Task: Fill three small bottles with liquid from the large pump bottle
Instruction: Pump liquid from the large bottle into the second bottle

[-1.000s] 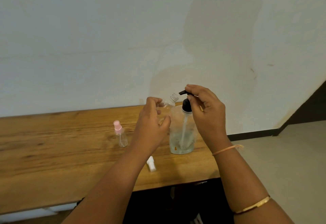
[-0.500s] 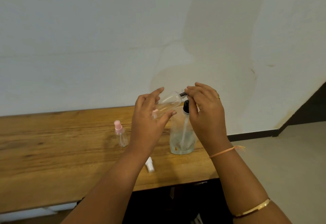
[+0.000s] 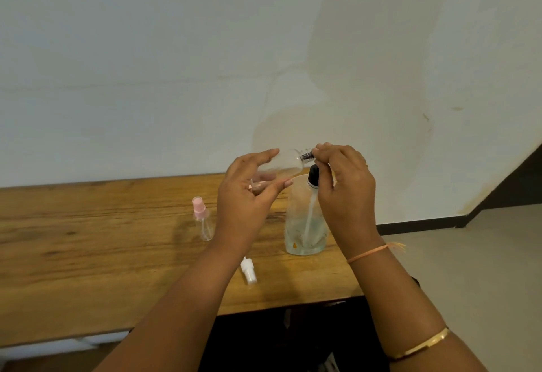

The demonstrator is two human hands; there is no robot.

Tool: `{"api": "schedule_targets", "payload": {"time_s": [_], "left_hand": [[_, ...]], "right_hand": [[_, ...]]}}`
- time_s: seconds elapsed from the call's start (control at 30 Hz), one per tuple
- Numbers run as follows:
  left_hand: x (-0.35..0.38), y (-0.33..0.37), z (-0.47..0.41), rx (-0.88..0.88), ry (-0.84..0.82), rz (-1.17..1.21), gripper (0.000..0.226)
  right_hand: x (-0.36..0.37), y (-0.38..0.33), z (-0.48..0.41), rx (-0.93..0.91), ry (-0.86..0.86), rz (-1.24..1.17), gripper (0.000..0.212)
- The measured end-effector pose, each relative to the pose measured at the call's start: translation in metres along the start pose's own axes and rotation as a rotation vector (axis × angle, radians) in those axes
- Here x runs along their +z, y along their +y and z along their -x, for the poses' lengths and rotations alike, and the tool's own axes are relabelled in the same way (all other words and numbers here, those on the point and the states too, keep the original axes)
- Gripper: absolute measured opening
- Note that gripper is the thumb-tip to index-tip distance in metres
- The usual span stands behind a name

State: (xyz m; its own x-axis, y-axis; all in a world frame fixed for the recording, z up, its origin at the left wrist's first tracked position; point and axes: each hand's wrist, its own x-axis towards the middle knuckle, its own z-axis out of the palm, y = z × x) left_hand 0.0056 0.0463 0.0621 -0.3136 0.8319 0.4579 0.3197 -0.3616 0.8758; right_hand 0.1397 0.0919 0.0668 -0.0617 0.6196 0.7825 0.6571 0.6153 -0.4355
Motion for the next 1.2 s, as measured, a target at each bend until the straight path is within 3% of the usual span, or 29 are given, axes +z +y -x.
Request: {"api": "schedule_targets", "payload": {"time_s": [0.23,0.5,0.73,1.2], "left_hand": [[-0.002,-0.006,-0.002,-0.069,-0.046,-0.028,0.047],[0.001,-0.001,0.0,-0.052,-0.096,0.017,0.037],[0.0,-0.002,-0.003,-0.066,-0.208,0.054,0.054],[-0.004,-0.001,-0.006,-0.021,-0.215,-0.069,0.053]], "right_hand": [[0.008,0.002,0.008,-0.026,0.017,0.012,0.026],[-0.001,-0.008,0.004,0.04,0.026,-0.008,0.02],[-0.004,-0.009,0.001,0.044,0.011,-0.017,0.022],[0.002,-0.005,0.008,0.042,0.04,-0.051,0.031]]}}
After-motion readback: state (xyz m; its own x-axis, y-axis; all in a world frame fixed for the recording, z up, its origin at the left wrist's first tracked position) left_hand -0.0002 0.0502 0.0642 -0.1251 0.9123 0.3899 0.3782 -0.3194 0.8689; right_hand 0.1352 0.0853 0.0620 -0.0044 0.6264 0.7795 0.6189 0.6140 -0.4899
